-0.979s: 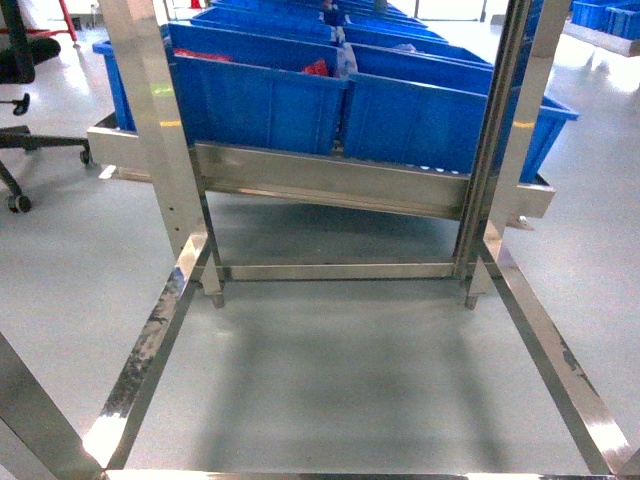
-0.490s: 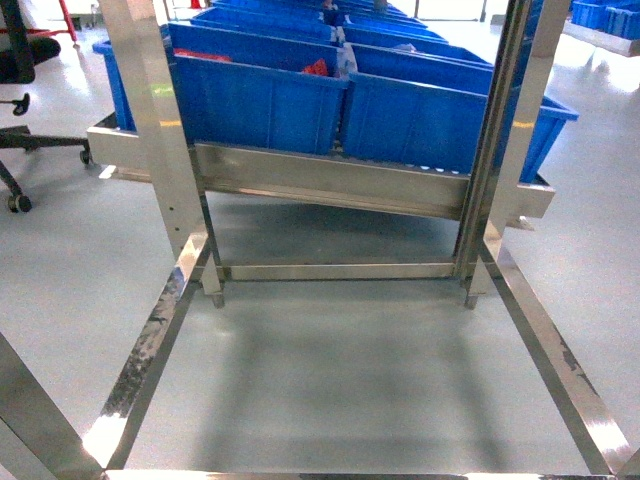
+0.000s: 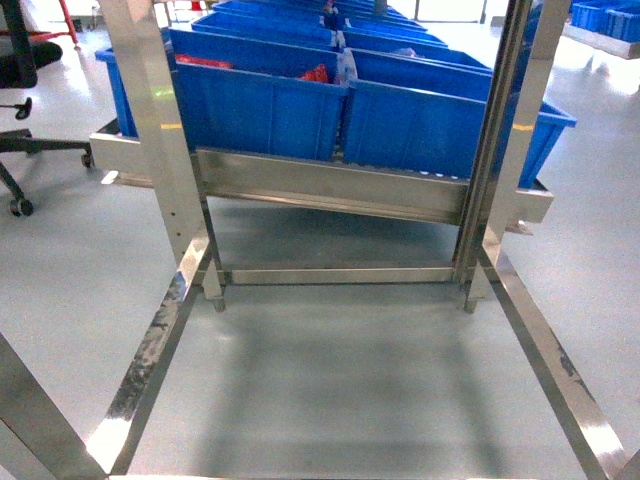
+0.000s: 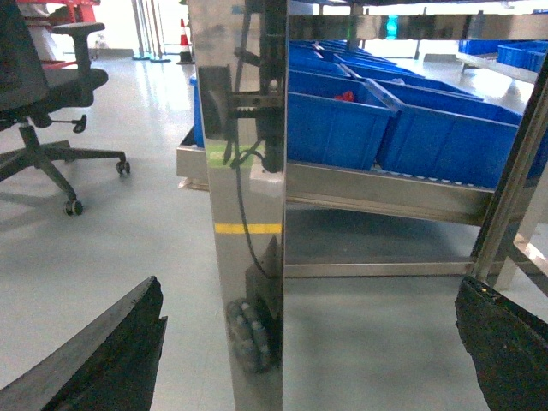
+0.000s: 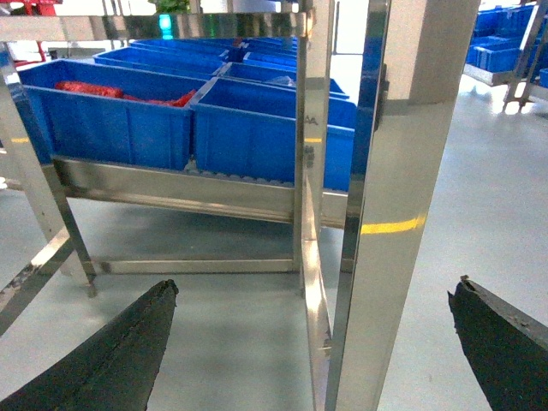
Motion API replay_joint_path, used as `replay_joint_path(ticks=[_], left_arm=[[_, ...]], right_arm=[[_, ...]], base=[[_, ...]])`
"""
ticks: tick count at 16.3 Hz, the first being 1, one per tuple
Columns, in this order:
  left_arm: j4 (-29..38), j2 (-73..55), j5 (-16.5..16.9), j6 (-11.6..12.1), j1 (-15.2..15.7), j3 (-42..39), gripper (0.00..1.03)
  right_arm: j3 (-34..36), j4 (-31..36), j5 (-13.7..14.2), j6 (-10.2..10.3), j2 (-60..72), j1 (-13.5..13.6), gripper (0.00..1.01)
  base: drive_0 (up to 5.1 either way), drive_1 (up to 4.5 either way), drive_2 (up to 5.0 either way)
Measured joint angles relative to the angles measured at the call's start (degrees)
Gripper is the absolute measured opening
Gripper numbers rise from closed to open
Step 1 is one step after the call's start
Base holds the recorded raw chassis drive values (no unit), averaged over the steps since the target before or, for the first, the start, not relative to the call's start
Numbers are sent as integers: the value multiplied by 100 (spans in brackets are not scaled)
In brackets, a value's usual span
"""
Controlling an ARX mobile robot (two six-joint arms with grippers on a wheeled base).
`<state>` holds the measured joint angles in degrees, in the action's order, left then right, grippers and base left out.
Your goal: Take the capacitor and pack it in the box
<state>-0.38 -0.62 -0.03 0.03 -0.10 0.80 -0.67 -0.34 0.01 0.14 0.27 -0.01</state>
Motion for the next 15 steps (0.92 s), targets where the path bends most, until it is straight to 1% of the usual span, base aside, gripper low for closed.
replay_joint_path(ticks=[15], left_arm=[[7, 0, 9, 0, 0, 0, 98]], right_arm=[[0, 7, 2, 0, 0, 0, 98]], base=[[0, 0, 0]])
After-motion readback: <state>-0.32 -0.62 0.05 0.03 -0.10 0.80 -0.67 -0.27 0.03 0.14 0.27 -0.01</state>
